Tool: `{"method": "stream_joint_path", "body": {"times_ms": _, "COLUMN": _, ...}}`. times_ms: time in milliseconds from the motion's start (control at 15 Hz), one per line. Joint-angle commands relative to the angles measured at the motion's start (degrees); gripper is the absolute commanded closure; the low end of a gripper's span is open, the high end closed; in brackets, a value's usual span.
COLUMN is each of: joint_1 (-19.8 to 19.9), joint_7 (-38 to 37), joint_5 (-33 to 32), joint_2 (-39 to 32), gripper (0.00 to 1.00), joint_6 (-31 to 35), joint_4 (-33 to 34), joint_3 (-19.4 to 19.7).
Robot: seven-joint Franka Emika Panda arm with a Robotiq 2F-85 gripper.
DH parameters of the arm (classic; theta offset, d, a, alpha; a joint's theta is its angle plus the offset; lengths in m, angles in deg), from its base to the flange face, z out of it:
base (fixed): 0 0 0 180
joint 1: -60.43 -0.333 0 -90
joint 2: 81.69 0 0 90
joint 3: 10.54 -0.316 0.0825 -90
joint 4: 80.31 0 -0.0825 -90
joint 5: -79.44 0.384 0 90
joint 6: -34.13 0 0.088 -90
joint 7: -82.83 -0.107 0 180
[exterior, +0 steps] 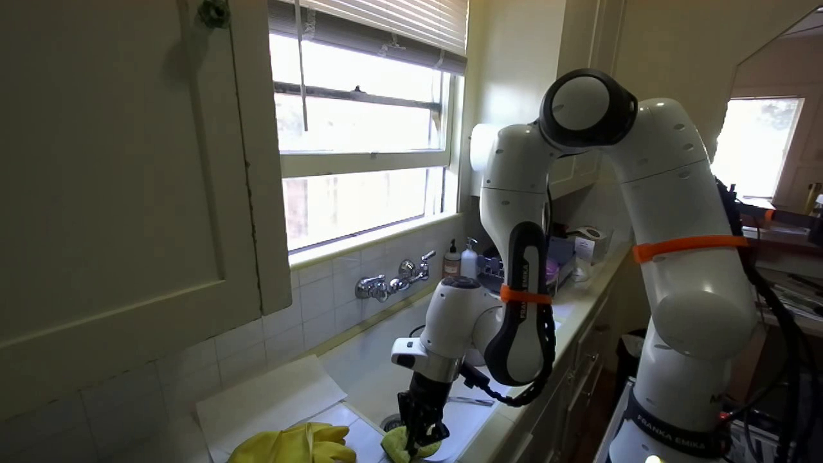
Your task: Use the sponge to clean the sides of the sink
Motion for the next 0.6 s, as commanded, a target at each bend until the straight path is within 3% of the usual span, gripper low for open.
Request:
{"method": "stream_joint_path", "body": {"times_ms": 0, "joint_1": -7.5, "joint_7": -0.9, "joint_5": 3.7, "joint_2": 2.6, "gripper": 0.99, "joint_6": -1.1, "joint_4": 0.1, "joint_3": 6.0}}
{"method": "stream_joint_path", "body": {"times_ms": 333, "joint_1": -15.8, "joint_7": -0.8, "joint_5": 8.3, "joint_2": 0.0, "gripper": 0.99, "joint_6": 0.0, "joint_4": 5.0, "joint_3": 13.5}}
{"method": "stream_joint_path", "body": {"times_ms": 533, "joint_1": -17.2, "joint_7": -0.7, "joint_5": 9.5, "joint_2": -2.5, "gripper": 0.99, "joint_6": 0.3, "joint_4": 7.8, "joint_3": 14.4}}
